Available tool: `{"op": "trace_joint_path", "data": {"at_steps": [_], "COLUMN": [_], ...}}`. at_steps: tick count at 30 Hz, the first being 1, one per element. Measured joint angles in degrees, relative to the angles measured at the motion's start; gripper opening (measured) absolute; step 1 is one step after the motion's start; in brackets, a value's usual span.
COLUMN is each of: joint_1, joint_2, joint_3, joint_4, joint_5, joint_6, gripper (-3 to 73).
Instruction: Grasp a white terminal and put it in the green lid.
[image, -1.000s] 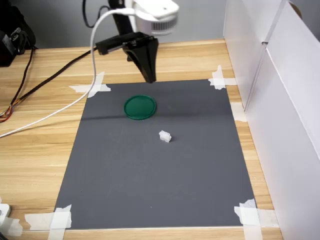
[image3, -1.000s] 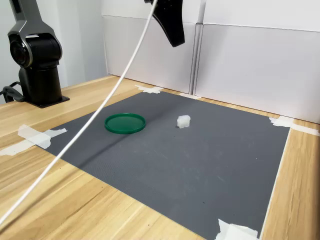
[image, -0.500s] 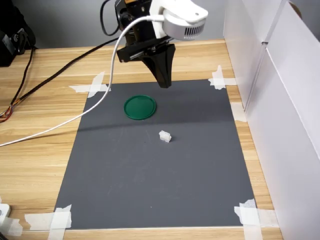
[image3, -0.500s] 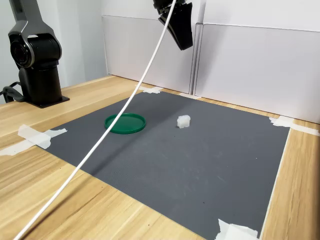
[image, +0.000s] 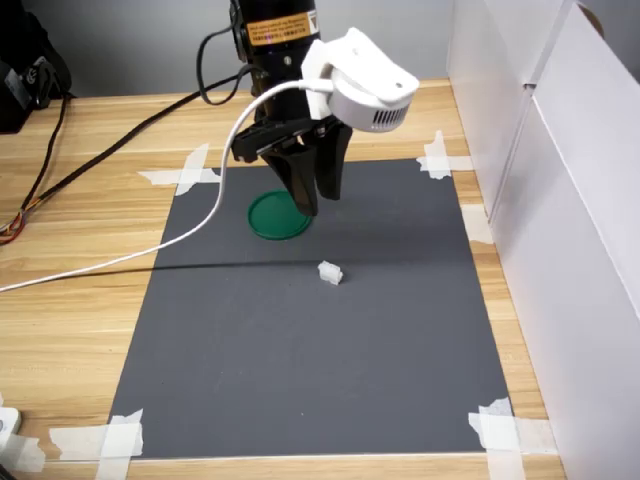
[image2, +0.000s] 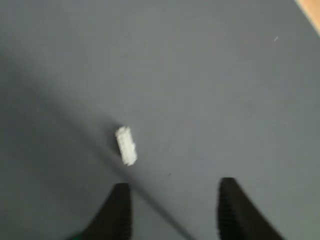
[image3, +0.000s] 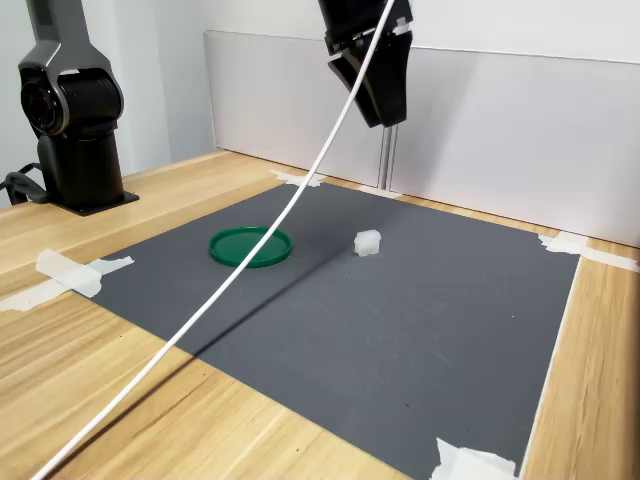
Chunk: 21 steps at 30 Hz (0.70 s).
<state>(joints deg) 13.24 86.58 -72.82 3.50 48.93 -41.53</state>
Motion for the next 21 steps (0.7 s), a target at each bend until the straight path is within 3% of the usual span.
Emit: {"op": "trace_joint_path", "data": {"at_steps": [3, 6, 15, 21], "joint_1": [0.0, 0.0, 0.5, 3.2], "joint_2": [0.1, 0.1, 0.2, 0.3], "joint_3": [-1.0, -1.1, -1.1, -1.1], "joint_4": [0.0, 0.3, 3.9, 4.1], "joint_5": [-0.1, 0.0, 1.5, 1.5], "joint_6": [-0.3, -0.5, -6.2, -7.1], "gripper": [58.8, 63.6, 64.6, 64.6]}}
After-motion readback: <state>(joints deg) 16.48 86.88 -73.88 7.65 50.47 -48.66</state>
